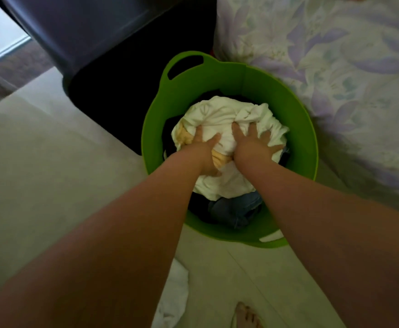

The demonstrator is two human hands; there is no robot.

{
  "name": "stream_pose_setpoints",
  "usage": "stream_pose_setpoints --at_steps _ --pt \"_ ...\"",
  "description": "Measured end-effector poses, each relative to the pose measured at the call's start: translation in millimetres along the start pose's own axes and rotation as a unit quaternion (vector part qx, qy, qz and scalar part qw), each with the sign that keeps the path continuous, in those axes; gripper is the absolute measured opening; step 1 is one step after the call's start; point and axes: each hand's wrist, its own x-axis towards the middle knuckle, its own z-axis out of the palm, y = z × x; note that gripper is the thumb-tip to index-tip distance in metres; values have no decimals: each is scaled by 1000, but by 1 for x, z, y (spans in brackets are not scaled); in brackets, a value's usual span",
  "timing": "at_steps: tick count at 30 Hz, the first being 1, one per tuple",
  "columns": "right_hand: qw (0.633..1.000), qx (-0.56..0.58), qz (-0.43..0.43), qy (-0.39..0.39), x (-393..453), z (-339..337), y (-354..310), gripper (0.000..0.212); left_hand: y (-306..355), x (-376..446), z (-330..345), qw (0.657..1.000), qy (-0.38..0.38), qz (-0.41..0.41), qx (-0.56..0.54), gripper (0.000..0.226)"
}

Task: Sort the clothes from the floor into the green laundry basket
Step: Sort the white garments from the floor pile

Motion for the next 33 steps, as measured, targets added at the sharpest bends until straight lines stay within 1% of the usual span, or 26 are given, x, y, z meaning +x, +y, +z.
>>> stream_pose_setpoints --at_steps 2,3,5,7,8,9,11,12,14,15,17,20,22,25,27,28,29,30,31,33 --pt "998 -49 37 27 -20 -5 -14 73 1 -18 -6 999 20 0 -40 98" --pt "996 -53 47 47 -30 -6 -24 73 0 -31 -9 998 43 5 -42 95" --pt "995 -13 25 91 -45 -3 -40 68 -4 -53 -6 996 85 31 -24 85" --pt "991 2 -40 129 -65 1 -59 61 -17 -71 0 990 137 42 -3 76" --pt "985 2 -88 150 -84 10 -79 58 -40 -85 6 984 171 43 13 74" --pt "977 16 -129 172 -90 11 -86 54 -46 -84 7 981 186 42 29 72" --pt "950 70 -211 218 -116 22 -113 42 -77 -100 15 974 216 31 53 65" --pt "937 98 -245 230 -128 28 -124 37 -92 -111 18 971 230 23 56 63" --pt "922 125 -294 218 -161 54 -152 37 -133 -151 40 968 246 -19 43 62" --pt "923 124 -307 196 -175 69 -162 41 -150 -171 53 970 238 -41 28 66" --pt "936 119 -310 120 -205 113 -183 48 -192 -214 91 974 206 -96 -7 75" --pt "964 78 -256 -2 -233 183 -191 47 -244 -255 151 976 142 -159 -49 78" --pt "971 22 -224 -81 -251 235 -192 45 -285 -275 200 972 107 -194 -79 75" --pt "956 -62 -207 -199 -283 307 -187 43 -339 -304 269 969 60 -220 -100 67" --pt "927 -109 -228 -278 -311 360 -190 37 -375 -324 316 967 37 -230 -104 62" --pt "914 -110 -237 -311 -321 381 -192 32 -389 -331 336 966 31 -236 -104 60" --pt "903 -84 -238 -347 -332 404 -195 26 -403 -337 356 963 19 -245 -114 58" --pt "896 -21 -218 -386 -347 436 -203 21 -422 -345 384 959 3 -254 -128 56" --pt "889 64 -180 -416 -357 453 -207 18 -432 -350 399 956 -1 -256 -145 54" --pt "864 207 -88 -450 -374 480 -217 24 -442 -360 422 950 -20 -261 -172 58"
